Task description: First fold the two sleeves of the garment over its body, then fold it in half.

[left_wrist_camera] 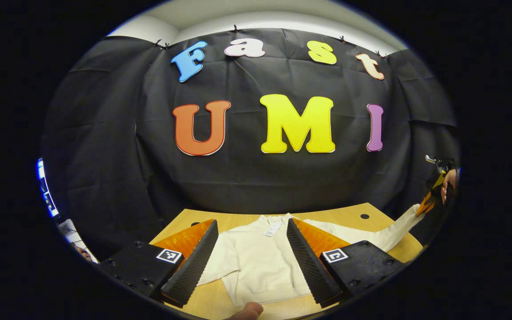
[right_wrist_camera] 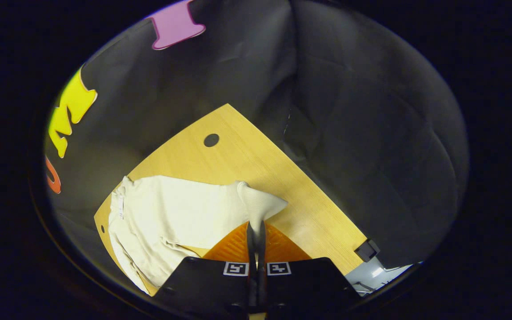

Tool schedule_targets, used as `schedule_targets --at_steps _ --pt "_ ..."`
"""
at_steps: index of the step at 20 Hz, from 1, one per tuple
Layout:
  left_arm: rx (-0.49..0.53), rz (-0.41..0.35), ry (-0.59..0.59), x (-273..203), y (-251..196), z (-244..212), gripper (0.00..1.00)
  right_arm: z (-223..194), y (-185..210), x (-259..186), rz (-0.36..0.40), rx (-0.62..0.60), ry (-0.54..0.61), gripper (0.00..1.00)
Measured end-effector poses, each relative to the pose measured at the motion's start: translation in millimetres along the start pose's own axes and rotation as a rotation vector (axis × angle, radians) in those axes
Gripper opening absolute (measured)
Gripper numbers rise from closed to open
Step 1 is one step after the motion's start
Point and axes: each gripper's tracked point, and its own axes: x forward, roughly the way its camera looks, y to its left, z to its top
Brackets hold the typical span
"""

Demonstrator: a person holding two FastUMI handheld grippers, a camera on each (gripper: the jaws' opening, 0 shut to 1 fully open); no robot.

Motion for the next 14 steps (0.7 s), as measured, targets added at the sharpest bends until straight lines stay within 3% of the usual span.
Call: schedule_targets --at_steps 8,14 --pt "0.025 -0.080 -0.011 12 24 -15 0.99 1 168 -33 0.139 -0.103 -0.052 0.01" --pt "0.033 -0.088 0.031 18 48 -41 0.99 -46 305 -20 0.257 -0.226 0.008 0.01"
